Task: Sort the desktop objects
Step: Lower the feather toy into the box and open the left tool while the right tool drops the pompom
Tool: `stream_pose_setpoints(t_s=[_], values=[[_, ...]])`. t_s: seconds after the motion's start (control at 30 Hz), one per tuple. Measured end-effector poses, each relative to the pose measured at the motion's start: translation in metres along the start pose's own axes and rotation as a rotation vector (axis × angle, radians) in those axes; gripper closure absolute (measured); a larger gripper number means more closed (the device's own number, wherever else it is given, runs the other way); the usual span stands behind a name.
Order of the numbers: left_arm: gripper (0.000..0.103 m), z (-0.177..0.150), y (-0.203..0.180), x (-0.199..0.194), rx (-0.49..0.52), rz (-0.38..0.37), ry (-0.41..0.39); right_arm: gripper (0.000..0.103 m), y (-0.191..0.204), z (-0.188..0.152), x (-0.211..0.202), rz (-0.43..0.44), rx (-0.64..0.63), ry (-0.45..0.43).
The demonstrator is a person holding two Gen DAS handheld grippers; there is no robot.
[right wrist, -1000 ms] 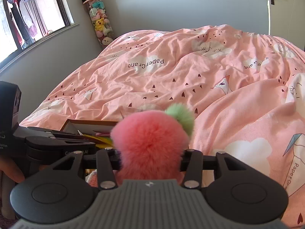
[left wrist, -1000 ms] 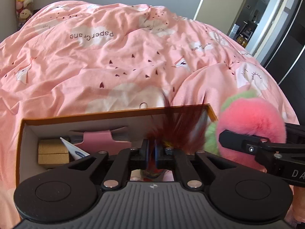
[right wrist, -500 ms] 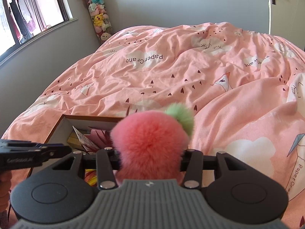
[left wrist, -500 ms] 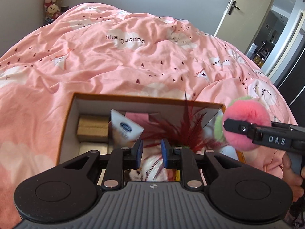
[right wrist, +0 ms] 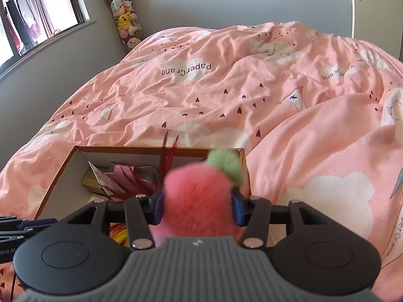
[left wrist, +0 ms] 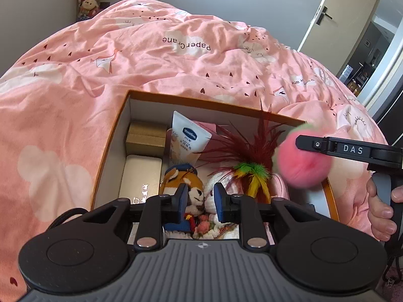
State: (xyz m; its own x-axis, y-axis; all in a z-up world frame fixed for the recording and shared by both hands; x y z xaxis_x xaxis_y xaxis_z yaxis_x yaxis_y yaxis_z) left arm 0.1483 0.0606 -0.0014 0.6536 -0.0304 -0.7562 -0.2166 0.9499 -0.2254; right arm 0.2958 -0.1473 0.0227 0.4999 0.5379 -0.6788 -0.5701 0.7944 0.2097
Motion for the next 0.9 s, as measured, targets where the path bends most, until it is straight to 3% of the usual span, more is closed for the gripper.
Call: stream_pose_setpoints(t_s=[0.13, 0.37, 0.7, 0.9], values=[[0.078, -0.003, 0.004, 0.001, -0.034, -0.028, 0.021, 0.05, 0.001, 0.0, -0.009, -0.003, -0.006, -0.015], [0.078, -0.009, -0.003, -0.007, -0.004, -0.006, 0.0, 0.052, 0.009, -0.013, -0.027, -0.025, -0.035, -0.042], [0.073, -0.01, -0.022, -0.039, 0.1, 0.092, -0.118, 0.052, 0.038, -0.043, -0.07, -0.047, -0.059, -0.118], [0.066, -0.018, -0.034, -0.051, 0.153, 0.15, -0.136, 0.052, 0.053, -0.06, -0.084, -0.064, -0.065, -0.135]])
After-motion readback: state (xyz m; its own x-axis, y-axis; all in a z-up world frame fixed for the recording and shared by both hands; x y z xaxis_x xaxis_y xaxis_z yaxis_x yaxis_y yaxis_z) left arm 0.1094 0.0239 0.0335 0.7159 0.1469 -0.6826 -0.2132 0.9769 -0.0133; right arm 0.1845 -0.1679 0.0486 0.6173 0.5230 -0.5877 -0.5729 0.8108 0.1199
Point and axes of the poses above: each gripper's, at about its wrist camera, not at the fingertips, and x roughly the way its jaws point, y to its left, z to its top, the point moved 1 cm from there along x, roughly the way its jaws point, and after that the axes turned 2 degrees about x, right-handed, at the moved point
